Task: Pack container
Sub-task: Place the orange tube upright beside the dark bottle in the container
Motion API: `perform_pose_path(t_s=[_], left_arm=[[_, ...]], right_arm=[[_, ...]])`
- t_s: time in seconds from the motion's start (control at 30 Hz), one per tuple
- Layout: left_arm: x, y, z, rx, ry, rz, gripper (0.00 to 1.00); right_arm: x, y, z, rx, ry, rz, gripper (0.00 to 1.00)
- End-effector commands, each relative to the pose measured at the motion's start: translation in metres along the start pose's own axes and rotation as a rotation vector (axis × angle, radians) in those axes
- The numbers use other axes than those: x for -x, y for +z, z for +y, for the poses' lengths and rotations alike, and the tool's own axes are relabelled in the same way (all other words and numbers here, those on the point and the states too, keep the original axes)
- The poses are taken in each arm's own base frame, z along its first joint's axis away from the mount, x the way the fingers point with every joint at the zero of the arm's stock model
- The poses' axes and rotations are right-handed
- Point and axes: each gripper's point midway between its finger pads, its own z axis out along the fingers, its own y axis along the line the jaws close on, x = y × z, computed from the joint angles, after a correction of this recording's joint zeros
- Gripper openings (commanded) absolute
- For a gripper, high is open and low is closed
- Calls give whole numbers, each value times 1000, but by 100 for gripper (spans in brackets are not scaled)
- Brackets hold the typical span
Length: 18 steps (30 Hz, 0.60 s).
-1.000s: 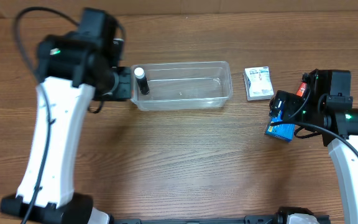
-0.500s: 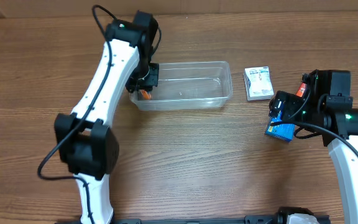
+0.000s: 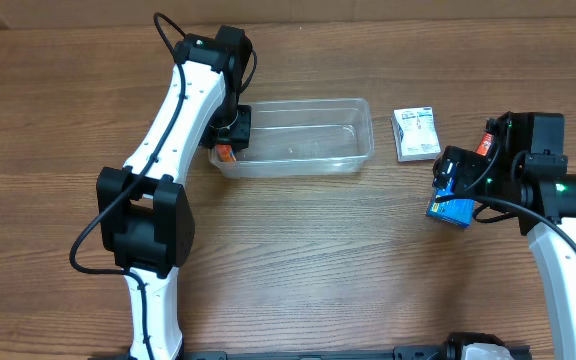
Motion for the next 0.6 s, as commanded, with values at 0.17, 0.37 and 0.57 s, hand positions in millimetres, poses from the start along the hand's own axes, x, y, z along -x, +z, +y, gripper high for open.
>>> perform_pose_path(t_s=[0.17,0.37,0.57], left_arm=[[4,-9,4,6,9,-28,62],[31,-86,3,-43,24,-245,69],[11,-205,32,-101,-49,-513,88]], right_arm=[[7,-5,2,6,4,-20,100],[6,-5,1,5,5,-16,100],[19,-27,7,9,-15,-48,100]])
